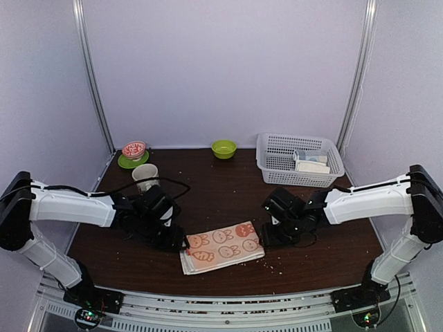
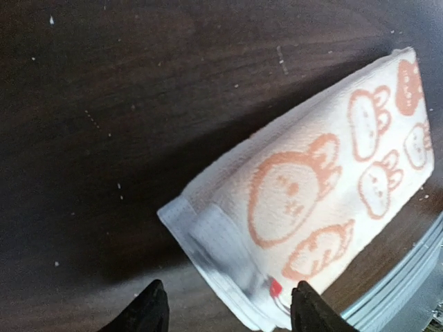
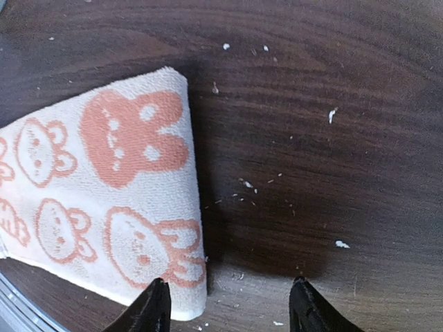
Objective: Roll the towels
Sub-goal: Smooth out the towel at the center of the board.
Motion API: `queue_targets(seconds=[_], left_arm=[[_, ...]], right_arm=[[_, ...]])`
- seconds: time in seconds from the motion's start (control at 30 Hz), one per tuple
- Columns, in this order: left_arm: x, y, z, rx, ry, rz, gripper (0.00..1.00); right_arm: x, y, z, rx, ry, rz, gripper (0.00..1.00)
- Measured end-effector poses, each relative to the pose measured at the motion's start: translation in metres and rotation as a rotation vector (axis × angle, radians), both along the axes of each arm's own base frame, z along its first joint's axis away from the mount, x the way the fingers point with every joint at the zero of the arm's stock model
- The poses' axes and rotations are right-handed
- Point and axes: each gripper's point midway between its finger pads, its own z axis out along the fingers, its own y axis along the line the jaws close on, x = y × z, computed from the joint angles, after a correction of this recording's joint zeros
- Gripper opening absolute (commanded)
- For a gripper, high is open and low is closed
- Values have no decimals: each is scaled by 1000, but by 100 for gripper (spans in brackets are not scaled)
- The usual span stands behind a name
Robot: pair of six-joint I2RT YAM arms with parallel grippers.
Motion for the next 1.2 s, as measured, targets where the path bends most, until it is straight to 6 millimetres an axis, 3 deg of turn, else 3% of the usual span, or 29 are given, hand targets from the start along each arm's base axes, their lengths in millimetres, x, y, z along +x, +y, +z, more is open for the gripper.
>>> queue_targets(seconds=[0.1, 0.2, 0.27, 0.33, 0.4, 0.5, 0.6, 0.73, 1.0, 1.2], left_arm=[[-1, -1, 30, -26, -40, -42, 63], [2, -10, 67, -96, -96, -75, 55], [5, -20, 89, -155, -129, -96, 41], [8, -33, 98, -205, -139, -118, 23], [10, -46, 88, -217, -123, -138, 12], [14, -54, 55, -184, -75, -132, 2], [9, -41, 14, -129, -14, -101, 0], [-2, -22, -23, -84, 48, -64, 0], [5, -32, -24, -155, 13, -57, 0], [7, -34, -24, -167, 1, -58, 0]], right_arm=[[2, 3, 20, 43, -34, 6, 58], [6, 6, 36, 84, -67, 6, 56], [9, 10, 42, 113, -85, 0, 54], [13, 14, 45, 145, -101, -9, 52], [15, 18, 45, 173, -107, -16, 51], [12, 24, 41, 222, -96, -13, 49], [8, 29, 37, 266, -75, -11, 50], [7, 31, 31, 296, -63, -30, 50], [17, 15, -7, 330, 37, -110, 49], [15, 21, -16, 385, 87, -104, 35]])
